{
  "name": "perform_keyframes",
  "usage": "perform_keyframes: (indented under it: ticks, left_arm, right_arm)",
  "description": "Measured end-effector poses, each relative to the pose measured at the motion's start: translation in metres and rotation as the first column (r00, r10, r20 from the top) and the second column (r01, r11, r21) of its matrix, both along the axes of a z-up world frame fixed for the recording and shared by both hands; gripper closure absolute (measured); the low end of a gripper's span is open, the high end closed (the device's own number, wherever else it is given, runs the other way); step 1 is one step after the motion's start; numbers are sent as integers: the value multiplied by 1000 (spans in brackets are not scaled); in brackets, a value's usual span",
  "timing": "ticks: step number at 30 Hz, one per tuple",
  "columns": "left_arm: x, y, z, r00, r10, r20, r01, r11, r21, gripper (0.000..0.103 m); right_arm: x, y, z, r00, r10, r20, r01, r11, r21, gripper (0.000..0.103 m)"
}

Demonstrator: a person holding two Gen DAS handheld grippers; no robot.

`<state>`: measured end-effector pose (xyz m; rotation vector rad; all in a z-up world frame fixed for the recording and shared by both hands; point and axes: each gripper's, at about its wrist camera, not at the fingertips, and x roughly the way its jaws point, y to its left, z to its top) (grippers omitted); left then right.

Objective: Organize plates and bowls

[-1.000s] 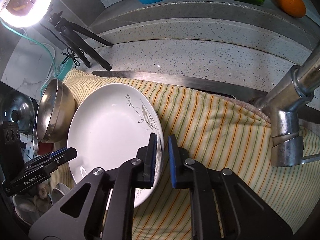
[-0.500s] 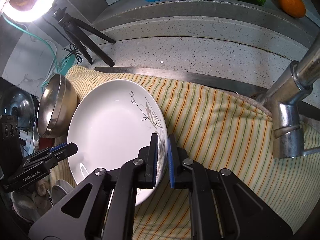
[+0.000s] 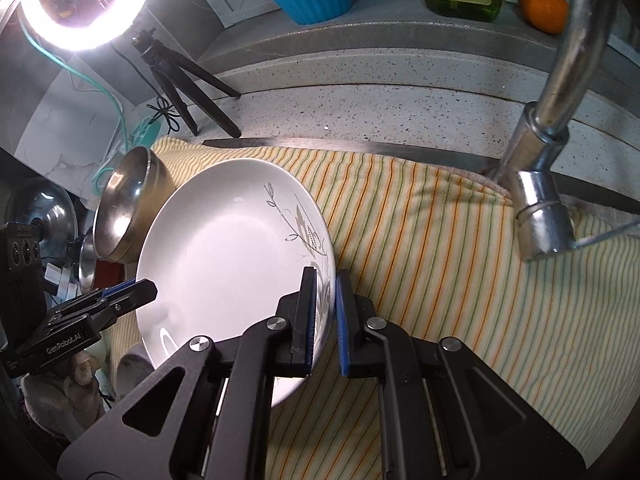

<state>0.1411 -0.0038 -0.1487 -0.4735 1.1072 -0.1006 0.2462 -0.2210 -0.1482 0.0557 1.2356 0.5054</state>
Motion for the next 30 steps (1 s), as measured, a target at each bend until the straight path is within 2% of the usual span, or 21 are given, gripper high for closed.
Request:
perform_keyframes:
  ticks: [14,23,30]
  left_arm:
    - [-52,18,28,998,-45,34,45,999,-10,82]
    - [-92,34,33,997,-72,16,72,997,4,82]
    - [-113,41,26,996,-94,-11,94,996,8,82]
  right_arm:
    - [-73,2,32,1000,-12,17,11,999,45,94]
    - [-131,15,31,1000,-7,-17,8,997,70,94]
    - [-164,23,25,999,-1,-42,3,998,64,94]
